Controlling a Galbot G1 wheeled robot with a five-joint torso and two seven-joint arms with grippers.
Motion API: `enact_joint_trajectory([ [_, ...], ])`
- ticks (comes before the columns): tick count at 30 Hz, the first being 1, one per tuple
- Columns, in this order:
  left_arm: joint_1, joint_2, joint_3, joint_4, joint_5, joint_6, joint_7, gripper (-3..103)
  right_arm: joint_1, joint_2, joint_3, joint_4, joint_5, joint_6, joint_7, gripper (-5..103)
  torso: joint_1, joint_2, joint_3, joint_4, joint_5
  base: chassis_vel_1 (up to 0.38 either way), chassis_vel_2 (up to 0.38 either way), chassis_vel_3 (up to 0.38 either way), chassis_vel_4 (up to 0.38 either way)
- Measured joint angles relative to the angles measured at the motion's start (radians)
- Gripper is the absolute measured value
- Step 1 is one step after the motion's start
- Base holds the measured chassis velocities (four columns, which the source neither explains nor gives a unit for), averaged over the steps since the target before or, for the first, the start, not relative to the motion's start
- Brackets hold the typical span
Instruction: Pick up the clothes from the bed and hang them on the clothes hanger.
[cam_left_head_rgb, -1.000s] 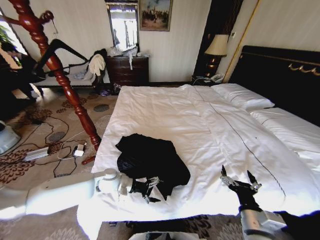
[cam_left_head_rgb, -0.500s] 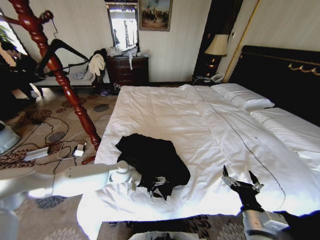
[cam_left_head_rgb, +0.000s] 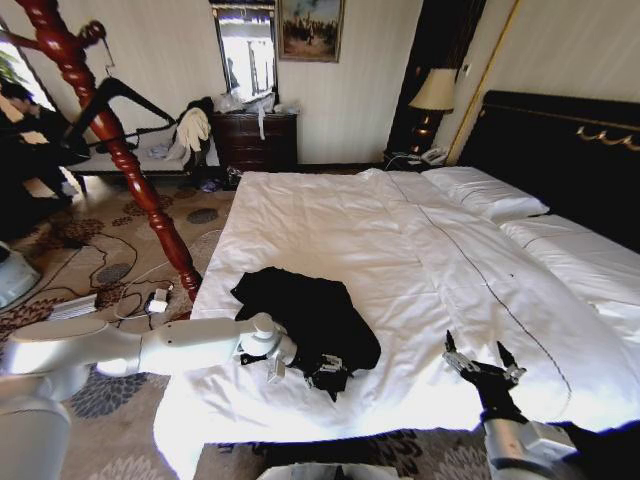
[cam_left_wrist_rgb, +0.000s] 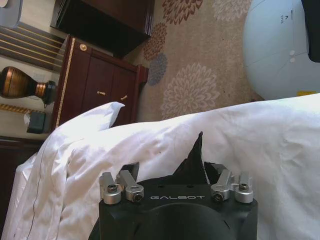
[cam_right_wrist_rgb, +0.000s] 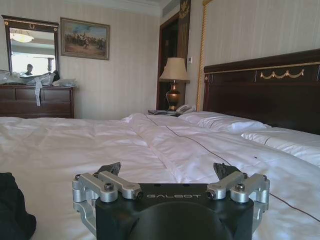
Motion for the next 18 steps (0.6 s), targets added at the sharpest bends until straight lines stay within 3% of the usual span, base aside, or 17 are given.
enact_joint_trajectory([
  [3, -0.001, 0.014, 0.000, 0.000, 0.001, 0.000, 0.006, 61, -0.001, 0.000, -0.006, 0.000, -0.001, 0.000, 0.000, 100, 0.000, 0.000, 0.000, 0.0001, 0.0000, 0.000, 0.000, 0.000, 0.000],
  [6, -0.002, 0.022, 0.000, 0.000, 0.002, 0.000, 0.008, 56, -0.001, 0.000, -0.008, 0.000, -0.002, 0.000, 0.000, 100, 0.000, 0.000, 0.000, 0.0001, 0.0000, 0.000, 0.000, 0.000, 0.000],
  [7, -0.004, 0.027, 0.000, 0.000, 0.005, 0.000, 0.008, 45, -0.002, -0.001, -0.009, 0.000, -0.004, 0.000, 0.000, 100, 0.000, 0.000, 0.000, 0.0001, 0.0000, 0.000, 0.000, 0.000, 0.000],
  [9, -0.004, 0.030, -0.001, 0.001, 0.006, -0.001, 0.009, 45, -0.004, -0.001, -0.010, 0.000, -0.005, 0.000, 0.000, 100, 0.000, 0.000, 0.000, 0.0001, 0.0000, 0.000, 0.000, 0.000, 0.000],
  [13, 0.002, 0.024, -0.007, 0.010, 0.016, -0.002, 0.009, 24, -0.008, -0.001, -0.014, 0.003, -0.010, 0.000, 0.001, 100, 0.000, 0.000, 0.000, 0.0001, 0.0000, 0.000, 0.000, 0.000, 0.000],
  [15, 0.003, 0.023, -0.007, 0.011, 0.016, -0.002, 0.009, 24, -0.009, -0.001, -0.015, 0.003, -0.011, 0.000, 0.001, 100, 0.000, 0.000, 0.000, 0.0000, -0.0001, 0.000, 0.000, 0.000, 0.000],
  [17, 0.005, 0.016, -0.008, 0.015, 0.016, -0.003, 0.011, 12, -0.011, -0.001, -0.018, 0.005, -0.016, 0.000, 0.002, 100, 0.000, 0.000, 0.000, 0.0000, 0.0000, 0.000, 0.000, 0.000, 0.000],
  [18, 0.005, 0.016, -0.008, 0.015, 0.016, -0.003, 0.011, 12, -0.011, -0.001, -0.018, 0.005, -0.016, 0.000, 0.002, 100, 0.000, 0.000, 0.000, 0.0000, 0.0000, 0.000, 0.000, 0.000, 0.000],
])
